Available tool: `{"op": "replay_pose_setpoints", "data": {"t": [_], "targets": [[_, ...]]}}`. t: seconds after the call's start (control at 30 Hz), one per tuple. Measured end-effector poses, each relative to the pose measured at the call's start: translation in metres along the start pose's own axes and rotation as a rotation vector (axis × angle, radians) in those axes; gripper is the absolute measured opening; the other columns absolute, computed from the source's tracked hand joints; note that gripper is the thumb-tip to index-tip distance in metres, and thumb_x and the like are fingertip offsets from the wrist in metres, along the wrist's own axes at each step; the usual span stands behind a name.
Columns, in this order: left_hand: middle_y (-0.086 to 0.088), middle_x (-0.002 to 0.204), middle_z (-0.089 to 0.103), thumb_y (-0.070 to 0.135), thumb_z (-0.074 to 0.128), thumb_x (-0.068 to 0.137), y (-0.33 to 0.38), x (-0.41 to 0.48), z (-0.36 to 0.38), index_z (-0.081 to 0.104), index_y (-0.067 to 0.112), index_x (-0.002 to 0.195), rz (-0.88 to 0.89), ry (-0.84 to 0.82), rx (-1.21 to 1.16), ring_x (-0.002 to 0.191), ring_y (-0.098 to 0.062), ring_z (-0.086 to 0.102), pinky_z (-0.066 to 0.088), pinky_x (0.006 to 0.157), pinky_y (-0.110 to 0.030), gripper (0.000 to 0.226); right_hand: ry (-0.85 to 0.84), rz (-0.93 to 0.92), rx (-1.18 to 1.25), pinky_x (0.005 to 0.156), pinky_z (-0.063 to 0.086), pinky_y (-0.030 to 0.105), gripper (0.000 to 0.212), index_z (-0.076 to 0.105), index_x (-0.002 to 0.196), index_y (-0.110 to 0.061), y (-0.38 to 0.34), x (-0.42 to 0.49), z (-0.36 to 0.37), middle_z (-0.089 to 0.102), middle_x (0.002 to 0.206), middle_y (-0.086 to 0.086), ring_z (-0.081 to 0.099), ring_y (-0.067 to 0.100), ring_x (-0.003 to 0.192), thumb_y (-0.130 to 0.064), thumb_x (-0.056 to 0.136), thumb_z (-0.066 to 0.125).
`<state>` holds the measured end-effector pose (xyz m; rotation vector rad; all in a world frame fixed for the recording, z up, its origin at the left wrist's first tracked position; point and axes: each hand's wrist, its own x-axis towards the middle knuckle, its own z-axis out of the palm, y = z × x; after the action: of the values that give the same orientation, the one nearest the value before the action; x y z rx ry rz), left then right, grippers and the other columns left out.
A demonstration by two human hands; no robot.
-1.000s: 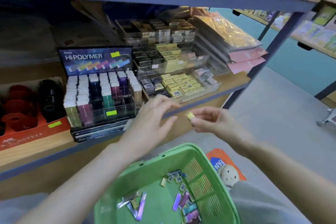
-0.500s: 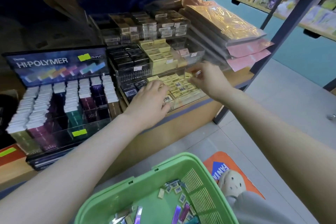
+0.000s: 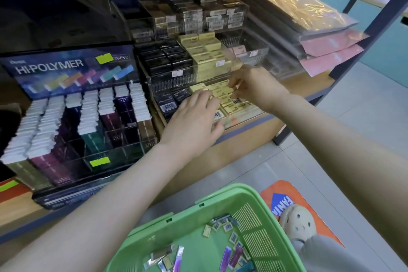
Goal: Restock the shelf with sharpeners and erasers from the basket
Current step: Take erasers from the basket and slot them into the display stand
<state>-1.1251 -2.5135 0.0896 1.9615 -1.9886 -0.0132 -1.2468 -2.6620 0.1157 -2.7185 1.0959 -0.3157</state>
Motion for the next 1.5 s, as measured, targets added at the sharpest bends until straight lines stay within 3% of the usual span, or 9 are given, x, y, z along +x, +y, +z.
{"op": "replay_pose_setpoints", "data": {"t": [0.13, 0.27, 0.43, 0.53, 0.8, 0.93, 1.03, 1.27, 1.5], "targets": [[-0.003, 0.144, 0.035, 0.033, 0.038, 0.099, 0.000, 0.000, 0.002, 0.040, 0.012, 0.137, 0.025, 0.018, 0.019, 0.138, -0.019, 0.022, 0.016, 0.112, -0.031, 0.044, 0.013, -0.037, -0.078, 0.070, 0.027, 0.014, 0.022, 0.068, 0.108, -0.008, 0.001, -0.001, 0.004, 0.062, 0.113, 0.006, 0.059, 0.021, 0.099, -0.008, 0.086, 0.065], [-0.006, 0.145, 0.034, 0.031, 0.040, 0.099, 0.000, 0.000, 0.002, 0.041, 0.012, 0.137, 0.025, 0.024, 0.023, 0.139, -0.021, 0.022, 0.015, 0.113, -0.032, 0.043, 0.040, -0.099, -0.220, 0.076, 0.038, 0.030, 0.021, 0.065, 0.110, -0.009, -0.003, -0.010, 0.002, 0.065, 0.110, 0.009, 0.057, 0.029, 0.103, -0.010, 0.094, 0.052], [-0.017, 0.129, 0.053, 0.002, 0.060, 0.079, 0.011, -0.024, 0.000, 0.059, 0.005, 0.116, 0.208, 0.181, 0.004, 0.127, -0.032, 0.040, 0.025, 0.106, -0.039, 0.037, 0.418, -0.221, -0.249, 0.073, 0.040, 0.040, 0.020, 0.062, 0.099, -0.004, -0.019, -0.062, 0.008, 0.063, 0.092, 0.014, 0.054, 0.034, 0.088, -0.009, 0.087, 0.047], [-0.014, 0.117, 0.058, 0.008, 0.053, 0.075, 0.012, -0.065, 0.013, 0.060, 0.006, 0.111, 0.313, 0.184, -0.011, 0.113, -0.027, 0.043, 0.029, 0.096, -0.036, 0.036, 0.478, -0.223, -0.248, 0.067, 0.031, 0.036, 0.016, 0.061, 0.094, -0.008, -0.022, -0.116, 0.027, 0.055, 0.084, 0.012, 0.044, 0.027, 0.080, -0.013, 0.087, 0.048], [-0.004, 0.108, 0.064, 0.016, 0.078, 0.066, -0.026, -0.172, 0.089, 0.063, 0.015, 0.112, 0.029, -0.189, 0.026, 0.099, -0.020, 0.063, 0.052, 0.085, -0.036, 0.049, -0.172, -0.194, -0.013, 0.075, 0.043, 0.032, 0.015, 0.052, 0.102, -0.015, -0.010, -0.223, 0.155, 0.057, 0.089, 0.005, 0.053, 0.021, 0.081, -0.015, 0.087, 0.050], [-0.006, 0.128, 0.056, 0.027, 0.052, 0.091, -0.038, -0.197, 0.107, 0.051, 0.016, 0.132, -0.151, -0.297, 0.021, 0.117, -0.023, 0.056, 0.041, 0.101, -0.039, 0.043, -0.621, -0.081, 0.116, 0.106, 0.038, 0.028, 0.037, 0.045, 0.134, -0.014, -0.016, -0.258, 0.225, 0.051, 0.131, 0.002, 0.050, 0.017, 0.118, -0.016, 0.097, 0.047], [-0.004, 0.131, 0.052, 0.031, 0.035, 0.095, -0.045, -0.210, 0.120, 0.046, 0.016, 0.138, -0.210, -0.306, 0.012, 0.122, -0.022, 0.052, 0.026, 0.107, -0.035, 0.046, -0.812, -0.008, 0.189, 0.111, 0.030, 0.026, 0.043, 0.036, 0.142, -0.017, -0.031, -0.277, 0.274, 0.041, 0.143, 0.001, 0.043, 0.016, 0.128, -0.021, 0.099, 0.043], [-0.007, 0.124, 0.054, 0.030, 0.035, 0.092, -0.053, -0.225, 0.135, 0.046, 0.011, 0.136, -0.210, -0.284, -0.089, 0.113, -0.017, 0.041, 0.024, 0.099, -0.031, 0.049, -1.088, -0.165, 0.120, 0.108, 0.031, 0.036, 0.047, 0.034, 0.141, -0.010, -0.047, -0.306, 0.343, 0.040, 0.142, 0.010, 0.038, 0.025, 0.127, -0.022, 0.096, 0.044], [-0.008, 0.131, 0.051, 0.029, 0.035, 0.094, -0.055, -0.229, 0.138, 0.043, 0.014, 0.140, -0.246, -0.266, -0.174, 0.122, -0.020, 0.040, 0.021, 0.106, -0.031, 0.049, -1.212, -0.279, 0.008, 0.104, 0.029, 0.039, 0.064, 0.039, 0.134, -0.008, -0.049, -0.314, 0.364, 0.038, 0.138, 0.014, 0.035, 0.028, 0.128, -0.052, 0.089, 0.052]]}}
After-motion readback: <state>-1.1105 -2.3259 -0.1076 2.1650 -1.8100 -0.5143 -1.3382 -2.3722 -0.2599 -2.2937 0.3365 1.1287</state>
